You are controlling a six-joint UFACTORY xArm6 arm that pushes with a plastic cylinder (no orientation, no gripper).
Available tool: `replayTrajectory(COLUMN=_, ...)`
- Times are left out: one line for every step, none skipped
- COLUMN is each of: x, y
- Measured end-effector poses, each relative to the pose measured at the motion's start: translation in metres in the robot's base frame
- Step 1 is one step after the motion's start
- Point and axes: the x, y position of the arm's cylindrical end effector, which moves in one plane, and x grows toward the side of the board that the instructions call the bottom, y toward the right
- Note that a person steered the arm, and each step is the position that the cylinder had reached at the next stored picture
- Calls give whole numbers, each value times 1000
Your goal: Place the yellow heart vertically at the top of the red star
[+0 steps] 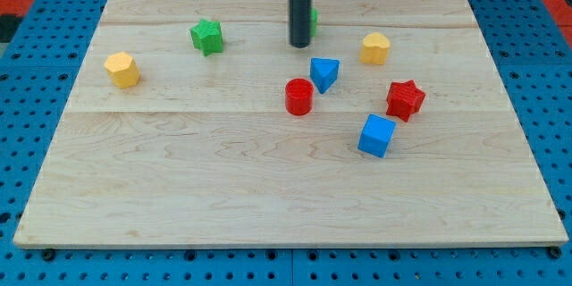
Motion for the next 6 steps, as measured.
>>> replayTrajectory(x=0, y=39)
replayTrajectory(x=0, y=66)
replayTrajectory(x=0, y=97)
replayTrajectory(x=0, y=121)
replayTrajectory(x=-7, y=122)
replayTrajectory(x=-42, y=117)
